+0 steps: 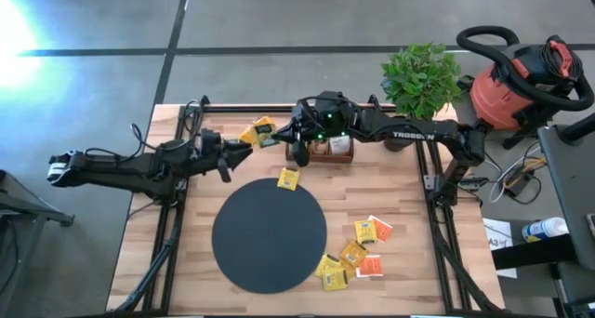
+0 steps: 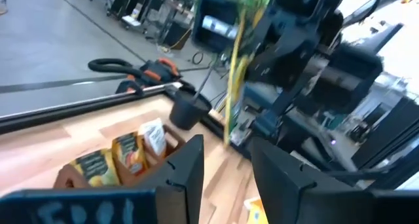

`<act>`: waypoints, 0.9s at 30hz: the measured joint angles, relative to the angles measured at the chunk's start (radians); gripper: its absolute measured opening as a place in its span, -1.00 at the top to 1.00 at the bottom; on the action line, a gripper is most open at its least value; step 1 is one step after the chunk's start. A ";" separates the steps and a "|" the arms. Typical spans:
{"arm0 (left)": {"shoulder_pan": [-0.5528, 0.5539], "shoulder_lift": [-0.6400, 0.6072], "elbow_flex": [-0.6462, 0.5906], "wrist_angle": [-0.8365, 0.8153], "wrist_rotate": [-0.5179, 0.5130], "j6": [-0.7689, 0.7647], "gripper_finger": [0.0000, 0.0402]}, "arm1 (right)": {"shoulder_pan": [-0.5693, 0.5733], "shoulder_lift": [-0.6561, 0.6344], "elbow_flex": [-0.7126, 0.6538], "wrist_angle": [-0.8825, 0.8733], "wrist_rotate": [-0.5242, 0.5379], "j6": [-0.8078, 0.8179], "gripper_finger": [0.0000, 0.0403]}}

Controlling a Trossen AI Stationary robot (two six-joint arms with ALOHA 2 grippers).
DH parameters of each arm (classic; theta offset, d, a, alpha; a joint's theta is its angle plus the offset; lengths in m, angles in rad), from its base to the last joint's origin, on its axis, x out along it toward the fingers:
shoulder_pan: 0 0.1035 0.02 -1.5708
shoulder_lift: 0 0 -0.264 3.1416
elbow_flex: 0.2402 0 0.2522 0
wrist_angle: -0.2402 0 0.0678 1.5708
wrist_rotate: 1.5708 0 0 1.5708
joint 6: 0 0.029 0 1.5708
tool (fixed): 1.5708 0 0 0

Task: Pick & Place Tea
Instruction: Put the yellow tea bag into the left section of the wooden organizer

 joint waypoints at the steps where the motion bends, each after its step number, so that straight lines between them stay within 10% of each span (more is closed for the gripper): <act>1: 0.001 0.008 0.000 -0.002 0.000 0.003 0.39 | 0.000 0.000 0.000 0.001 -0.003 -0.001 0.96; 27: 0.032 0.192 -0.001 0.242 0.007 0.076 0.39 | 0.000 0.001 0.000 0.006 -0.036 0.035 0.96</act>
